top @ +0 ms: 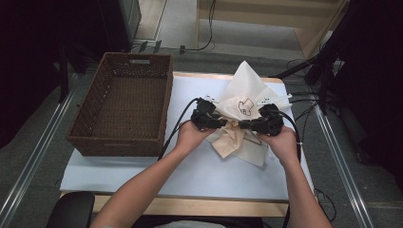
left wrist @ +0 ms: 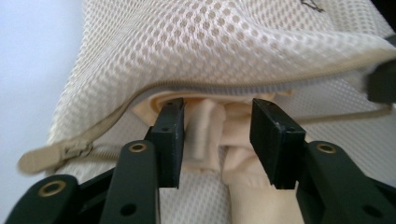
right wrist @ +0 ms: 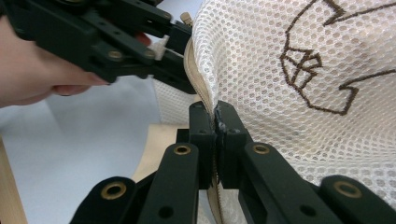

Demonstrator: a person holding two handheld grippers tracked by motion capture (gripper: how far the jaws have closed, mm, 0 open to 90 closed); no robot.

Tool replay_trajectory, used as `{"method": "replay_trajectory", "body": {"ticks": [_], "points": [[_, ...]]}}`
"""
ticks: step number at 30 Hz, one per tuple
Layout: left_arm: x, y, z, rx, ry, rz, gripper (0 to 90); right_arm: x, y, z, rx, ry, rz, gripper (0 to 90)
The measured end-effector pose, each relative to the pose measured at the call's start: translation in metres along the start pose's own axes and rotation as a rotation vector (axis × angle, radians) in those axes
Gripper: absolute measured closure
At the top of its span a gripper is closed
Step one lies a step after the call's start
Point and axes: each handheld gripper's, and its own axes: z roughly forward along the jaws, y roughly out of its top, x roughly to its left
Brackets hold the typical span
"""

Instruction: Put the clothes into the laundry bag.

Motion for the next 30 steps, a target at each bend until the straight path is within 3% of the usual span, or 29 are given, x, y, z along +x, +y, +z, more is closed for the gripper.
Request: {"method": "replay_trajectory", "body": {"ticks": [4,11,14,19,30], "points": [[-0.001,-0.008,-0.013,0.011,0.005,0.007,51.5,0.001,0.000,0.000,-0.006,-0.002,-0.002,88.3],[-0.014,-0.030,-0.024,0.037,-0.052,0.039,45.3,0.002,0.001,0.000,-0.003,-0.003,-0.002,88.3],[-0.020,-0.040,-0.023,0.052,-0.059,0.051,43.6,0.002,0.001,0.000,-0.004,-0.004,-0.005,88.3],[-0.019,-0.054,-0.014,0.072,-0.080,0.016,42.6,0.002,0.001,0.000,-0.003,-0.004,-0.004,88.3],[-0.024,-0.061,0.007,0.109,-0.051,0.054,42.1,0.001,0.001,0.000,-0.005,0.000,-0.002,88.3]]}}
